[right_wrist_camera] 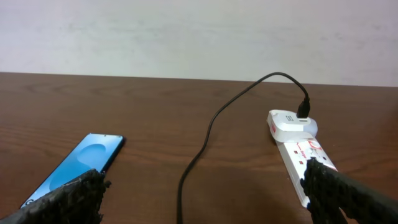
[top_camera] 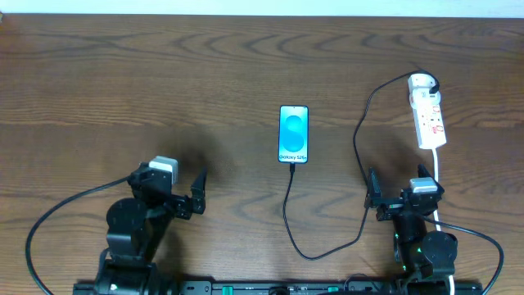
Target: Plug charger to phone and switch on socket
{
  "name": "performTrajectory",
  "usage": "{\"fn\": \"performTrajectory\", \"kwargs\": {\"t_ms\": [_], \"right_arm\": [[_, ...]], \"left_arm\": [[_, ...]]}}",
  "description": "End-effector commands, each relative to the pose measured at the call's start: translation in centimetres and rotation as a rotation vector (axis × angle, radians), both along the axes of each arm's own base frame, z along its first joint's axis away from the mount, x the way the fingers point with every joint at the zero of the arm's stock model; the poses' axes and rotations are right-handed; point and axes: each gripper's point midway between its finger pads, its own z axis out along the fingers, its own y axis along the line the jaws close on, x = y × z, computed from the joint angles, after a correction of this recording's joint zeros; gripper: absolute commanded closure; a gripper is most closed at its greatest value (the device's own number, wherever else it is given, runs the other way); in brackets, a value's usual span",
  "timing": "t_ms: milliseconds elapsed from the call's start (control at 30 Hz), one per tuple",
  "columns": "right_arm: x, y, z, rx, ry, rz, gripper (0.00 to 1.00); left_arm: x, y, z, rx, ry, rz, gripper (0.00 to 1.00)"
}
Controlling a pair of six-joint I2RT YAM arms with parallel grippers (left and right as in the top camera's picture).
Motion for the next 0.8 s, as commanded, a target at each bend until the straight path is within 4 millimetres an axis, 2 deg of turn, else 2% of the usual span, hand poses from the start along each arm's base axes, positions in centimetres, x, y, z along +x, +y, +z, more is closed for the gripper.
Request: {"fn": "performTrajectory", "kwargs": {"t_ms": [0, 233, 767], "right_arm": [[0.0, 0.0, 0.0, -0.011, -0.003, 0.000, 0.01], [0.0, 0.0, 0.0, -0.011, -0.003, 0.000, 0.01], [0.0, 0.0, 0.0, -0.011, -0.003, 0.000, 0.01]], "left_arm": [[0.1, 0.2, -0.1, 0.010, -0.068, 0.003, 0.02], [0.1, 0.6, -0.4, 0.007, -0.128, 0.024, 0.02], [-0.1, 2.6, 0.4, -0.001, -0.323, 0.132, 0.02]]}}
